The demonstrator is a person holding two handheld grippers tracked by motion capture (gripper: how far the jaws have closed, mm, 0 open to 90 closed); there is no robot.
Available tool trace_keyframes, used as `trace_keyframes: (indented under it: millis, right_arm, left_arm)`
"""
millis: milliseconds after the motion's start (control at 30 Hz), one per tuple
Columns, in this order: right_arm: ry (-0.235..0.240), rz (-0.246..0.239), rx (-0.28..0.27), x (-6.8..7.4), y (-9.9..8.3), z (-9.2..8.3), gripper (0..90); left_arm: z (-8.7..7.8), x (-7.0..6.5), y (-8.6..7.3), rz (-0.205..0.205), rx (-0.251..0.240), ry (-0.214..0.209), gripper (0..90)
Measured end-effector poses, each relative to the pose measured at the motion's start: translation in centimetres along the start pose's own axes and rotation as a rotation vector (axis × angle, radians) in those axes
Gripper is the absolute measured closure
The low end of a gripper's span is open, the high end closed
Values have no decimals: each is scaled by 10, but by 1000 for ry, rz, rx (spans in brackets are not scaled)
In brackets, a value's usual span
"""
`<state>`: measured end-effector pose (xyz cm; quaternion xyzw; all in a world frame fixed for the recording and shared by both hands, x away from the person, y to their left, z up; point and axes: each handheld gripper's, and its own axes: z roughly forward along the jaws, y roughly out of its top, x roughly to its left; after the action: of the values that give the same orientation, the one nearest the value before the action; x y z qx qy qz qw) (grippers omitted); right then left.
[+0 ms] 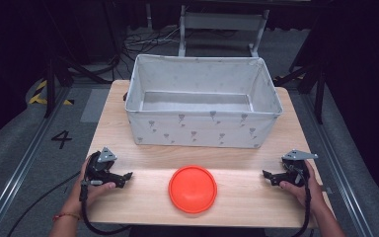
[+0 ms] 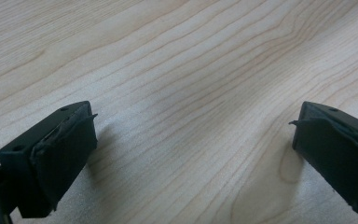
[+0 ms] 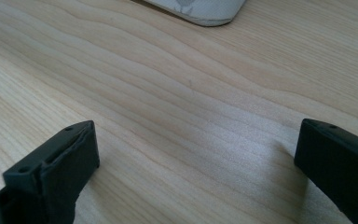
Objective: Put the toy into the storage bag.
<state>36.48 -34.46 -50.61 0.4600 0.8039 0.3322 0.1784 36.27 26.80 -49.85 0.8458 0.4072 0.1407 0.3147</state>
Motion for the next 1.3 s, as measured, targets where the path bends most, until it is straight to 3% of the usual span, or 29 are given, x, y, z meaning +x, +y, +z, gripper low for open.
trace_keyframes:
  millis: [400,533,633,800,1000,1033,1200,1300]
  right_arm:
    - [5,-4,8,-2,-1,-3,30]
    - [17,-15,3,-1,1,-7,180]
    - [28,-28,1,2,3,-10,214]
    - [103,-56,-26,15,11,-17,241]
    - [236,-165,-51,50,30,-18,241]
    - [236,-165,-51,50,30,-18,241]
    - [336,-257,-45,85,48,-12,280]
    - [377,-274,-49,96,55,-8,285]
  left_arm:
    - [0,0,0,-1,-2,-3,2]
    - [0,0,0,-3,-2,-4,2]
    - [1,0,0,-2,-2,-4,2]
    - [1,0,0,-2,-2,-4,2]
    - [0,0,0,-2,-2,-4,2]
    - [0,0,0,-2,-2,-4,2]
    - [1,0,0,-7,-3,-1,2]
    - [1,0,0,-5,-2,-3,2]
